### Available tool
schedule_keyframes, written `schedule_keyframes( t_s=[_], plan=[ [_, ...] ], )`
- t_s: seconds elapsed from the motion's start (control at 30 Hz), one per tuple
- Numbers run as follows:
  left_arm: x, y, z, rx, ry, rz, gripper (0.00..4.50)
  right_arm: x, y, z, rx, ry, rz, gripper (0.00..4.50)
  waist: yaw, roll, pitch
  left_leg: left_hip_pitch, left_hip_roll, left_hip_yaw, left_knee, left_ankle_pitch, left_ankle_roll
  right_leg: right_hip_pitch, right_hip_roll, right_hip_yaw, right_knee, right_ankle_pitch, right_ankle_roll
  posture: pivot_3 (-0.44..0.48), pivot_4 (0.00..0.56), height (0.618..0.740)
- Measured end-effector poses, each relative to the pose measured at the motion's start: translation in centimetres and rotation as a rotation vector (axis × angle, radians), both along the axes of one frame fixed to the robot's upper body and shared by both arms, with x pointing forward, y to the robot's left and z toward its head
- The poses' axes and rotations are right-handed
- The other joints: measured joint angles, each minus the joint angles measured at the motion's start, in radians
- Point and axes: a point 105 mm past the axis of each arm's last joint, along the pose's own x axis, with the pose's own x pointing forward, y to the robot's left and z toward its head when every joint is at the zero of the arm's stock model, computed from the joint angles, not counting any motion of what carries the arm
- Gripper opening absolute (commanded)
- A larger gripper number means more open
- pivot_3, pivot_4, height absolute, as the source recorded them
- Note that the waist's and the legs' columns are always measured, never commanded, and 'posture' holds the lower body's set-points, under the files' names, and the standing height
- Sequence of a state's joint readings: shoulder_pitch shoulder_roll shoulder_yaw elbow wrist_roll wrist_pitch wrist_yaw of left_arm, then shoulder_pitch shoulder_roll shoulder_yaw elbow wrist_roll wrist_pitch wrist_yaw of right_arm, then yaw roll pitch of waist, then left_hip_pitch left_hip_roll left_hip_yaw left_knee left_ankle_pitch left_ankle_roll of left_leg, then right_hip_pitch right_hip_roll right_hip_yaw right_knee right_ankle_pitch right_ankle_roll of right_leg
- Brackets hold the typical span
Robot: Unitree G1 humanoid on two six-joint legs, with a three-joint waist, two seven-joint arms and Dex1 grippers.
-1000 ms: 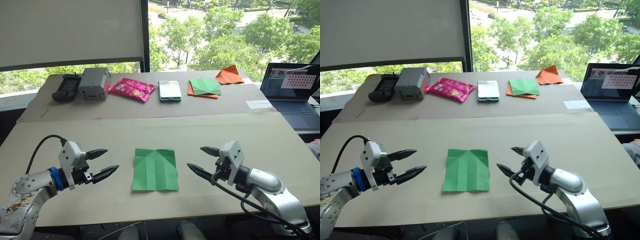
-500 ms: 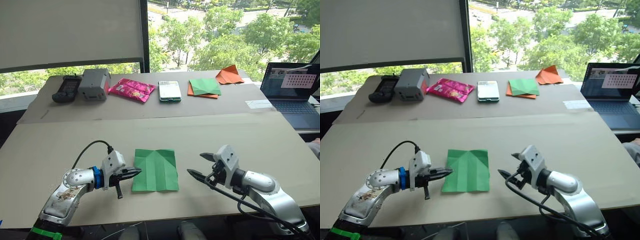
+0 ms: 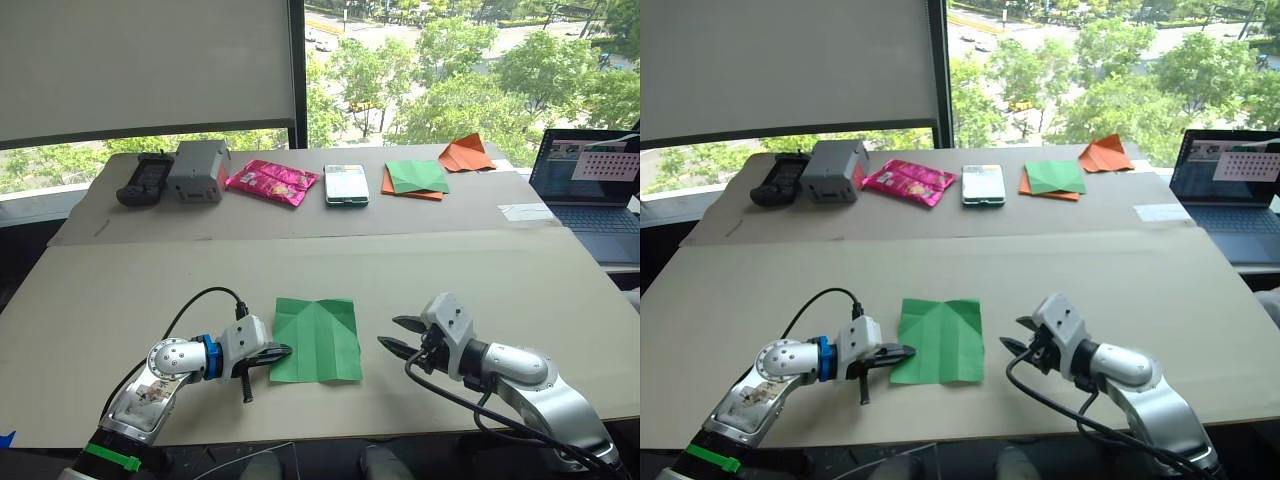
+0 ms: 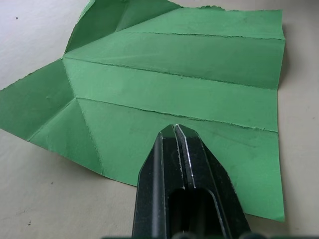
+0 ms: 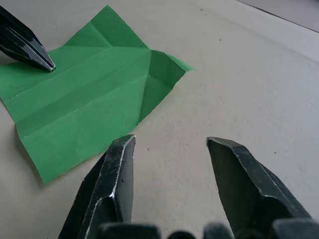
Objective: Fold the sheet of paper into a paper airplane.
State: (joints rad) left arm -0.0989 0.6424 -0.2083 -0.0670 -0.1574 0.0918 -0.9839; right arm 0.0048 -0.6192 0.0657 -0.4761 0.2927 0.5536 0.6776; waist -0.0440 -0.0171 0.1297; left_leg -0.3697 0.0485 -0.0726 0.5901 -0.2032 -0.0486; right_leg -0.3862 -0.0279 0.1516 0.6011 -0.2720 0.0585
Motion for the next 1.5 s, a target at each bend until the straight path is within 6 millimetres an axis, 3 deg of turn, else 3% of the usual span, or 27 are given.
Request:
schedule_keyframes(
  t_s=[0.13, 0.23, 0.43, 0.8, 1.0, 1.27, 1.5],
  plan=[
    [-0.1, 0.0, 0.0, 0.002, -0.003, -0.002, 0.00, -0.9, 0.3, -0.1, 0.012, 0.042, 0.043, 0.17, 0.001, 0.000, 0.000, 0.000, 0.000, 0.000, 0.000, 0.000, 0.000, 0.000, 0.000, 0.000, 0.001, 0.000, 0.000, 0.000, 0.150, 0.740],
    [-0.2, 0.0, -0.1, 0.006, -0.007, -0.005, 0.00, -4.4, 2.3, 0.3, 0.078, 0.154, 0.207, 0.08, 0.001, 0.001, -0.001, 0.000, 0.000, 0.000, 0.000, 0.000, 0.000, 0.001, 0.000, 0.000, 0.003, 0.000, 0.000, 0.000, 0.150, 0.740],
    [-0.4, -0.2, -0.3, 0.019, -0.009, -0.019, 0.00, -7.4, 5.2, -2.1, 0.127, 0.299, 0.315, 0.08, -0.001, -0.002, -0.004, 0.001, 0.000, 0.000, 0.000, -0.001, 0.000, -0.001, 0.000, 0.000, 0.003, 0.000, 0.000, 0.000, 0.150, 0.740],
    [-0.6, 0.6, 0.2, 0.092, 0.003, -0.103, 0.00, -7.5, 7.1, -4.4, 0.227, 0.320, 0.114, 0.08, -0.003, -0.002, -0.008, 0.001, 0.001, 0.000, -0.001, -0.003, -0.004, -0.002, 0.000, -0.001, 0.004, -0.001, -0.001, 0.000, 0.150, 0.740],
    [-0.2, 0.9, 0.4, 0.112, 0.028, -0.145, 0.00, -6.9, 7.7, -4.8, 0.238, 0.240, -0.003, 0.08, -0.003, -0.003, -0.009, 0.001, 0.001, 0.000, -0.001, -0.004, -0.006, -0.003, 0.000, -0.001, 0.006, -0.001, -0.001, 0.000, 0.150, 0.740],
    [0.4, 1.0, 0.5, 0.124, 0.038, -0.184, 0.00, -5.5, 6.9, -4.9, 0.268, 0.086, -0.176, 0.08, 0.004, -0.004, -0.010, 0.001, 0.001, -0.001, -0.001, -0.006, -0.008, -0.003, 0.000, -0.001, 0.007, -0.002, -0.002, 0.000, 0.150, 0.740],
    [1.0, 0.9, 0.5, 0.117, 0.032, -0.187, 0.00, -4.0, 6.6, -4.4, 0.308, 0.024, -0.214, 0.08, 0.005, -0.004, -0.010, 0.001, 0.001, -0.001, -0.001, -0.005, -0.007, -0.003, 0.000, -0.001, 0.008, -0.002, -0.002, 0.000, 0.150, 0.740]
  ],
)
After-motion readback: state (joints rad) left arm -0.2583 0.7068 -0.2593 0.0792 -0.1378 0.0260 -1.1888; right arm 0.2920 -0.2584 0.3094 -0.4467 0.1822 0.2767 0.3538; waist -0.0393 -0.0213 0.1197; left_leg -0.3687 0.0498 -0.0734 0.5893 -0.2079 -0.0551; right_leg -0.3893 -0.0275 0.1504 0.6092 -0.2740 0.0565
